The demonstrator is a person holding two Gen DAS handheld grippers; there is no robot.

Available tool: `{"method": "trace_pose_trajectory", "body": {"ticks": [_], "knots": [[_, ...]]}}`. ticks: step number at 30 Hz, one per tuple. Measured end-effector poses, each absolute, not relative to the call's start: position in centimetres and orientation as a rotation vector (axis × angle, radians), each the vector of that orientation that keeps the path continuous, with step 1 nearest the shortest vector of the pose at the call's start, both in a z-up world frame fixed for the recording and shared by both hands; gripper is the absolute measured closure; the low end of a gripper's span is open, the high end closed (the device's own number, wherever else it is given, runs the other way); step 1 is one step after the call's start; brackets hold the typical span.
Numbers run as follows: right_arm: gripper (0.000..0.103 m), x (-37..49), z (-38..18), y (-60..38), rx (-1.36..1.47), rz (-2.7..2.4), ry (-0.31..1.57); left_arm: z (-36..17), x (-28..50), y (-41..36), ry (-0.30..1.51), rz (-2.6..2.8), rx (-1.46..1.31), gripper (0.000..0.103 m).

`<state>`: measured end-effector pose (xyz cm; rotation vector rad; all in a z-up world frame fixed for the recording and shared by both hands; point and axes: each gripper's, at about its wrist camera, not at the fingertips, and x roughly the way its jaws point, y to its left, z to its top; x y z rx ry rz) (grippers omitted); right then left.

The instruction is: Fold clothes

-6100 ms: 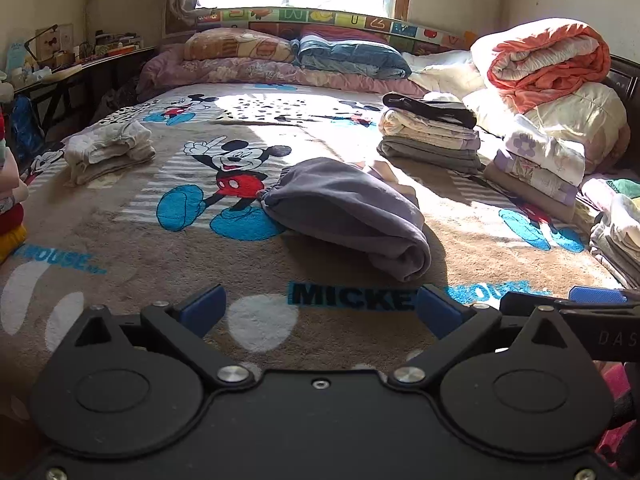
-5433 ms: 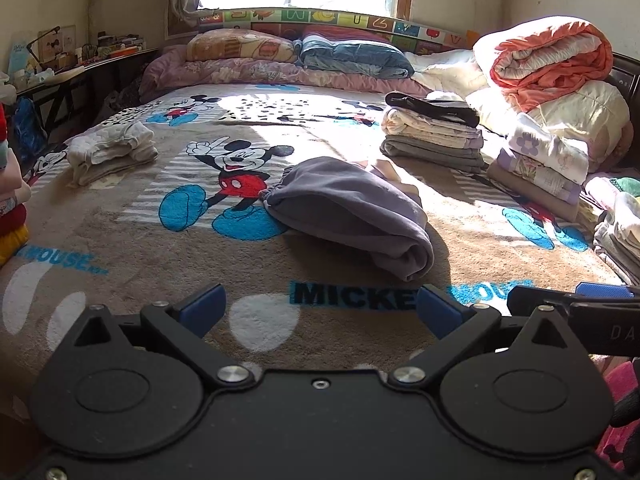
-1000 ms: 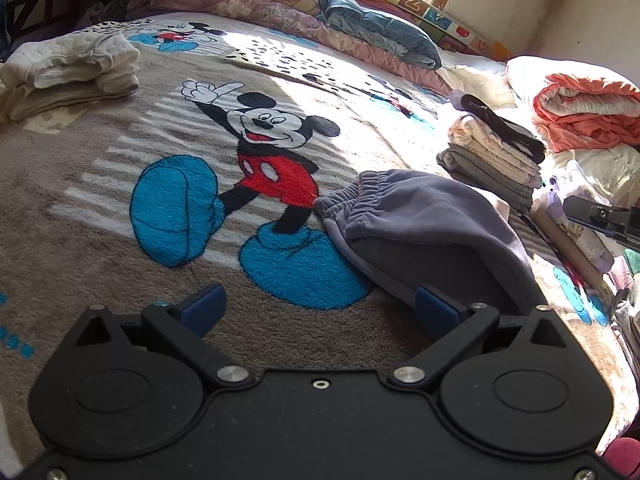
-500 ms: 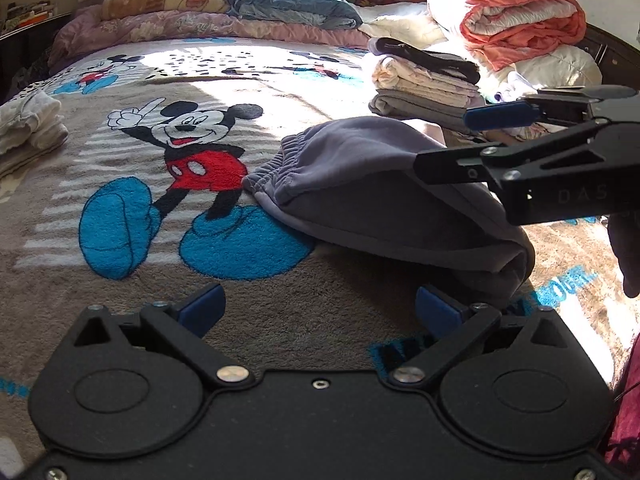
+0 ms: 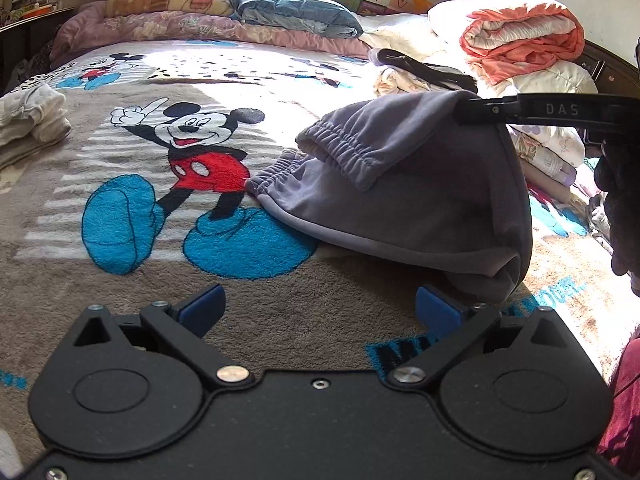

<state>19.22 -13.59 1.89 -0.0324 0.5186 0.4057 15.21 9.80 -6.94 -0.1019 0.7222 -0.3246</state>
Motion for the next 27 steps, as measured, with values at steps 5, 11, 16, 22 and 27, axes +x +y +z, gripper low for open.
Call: {"method": "trace_pose_trajectory", "body": {"ticks": [5, 11, 16, 22, 27], "knots": [[0.093, 18.8, 2.7, -19.5, 0.152, 0.315, 0.476, -6.9, 15.2, 9.1, 0.719, -0.322, -0.091, 0.001], [0.093, 17.7, 0.7, -26.5, 0.412, 0.199, 0.46, -7.0, 15.2, 8.4, 0.72, -0.319, -0.083, 0.001], [0.093, 15.7, -2.7, -31.1, 0.577, 0.094, 0.457, -7.1, 15.2, 8.1, 0.72, -0.319, -0.081, 0.001], [0.094, 13.7, -6.6, -34.5, 0.717, -0.013, 0.472, -7.2, 15.3, 7.8, 0.725, -0.322, -0.084, 0.001], [0.093, 12.3, -9.4, -35.7, 0.746, -0.091, 0.533, -7.5, 15.6, 7.7, 0.735, -0.322, -0.093, 0.001]]}}
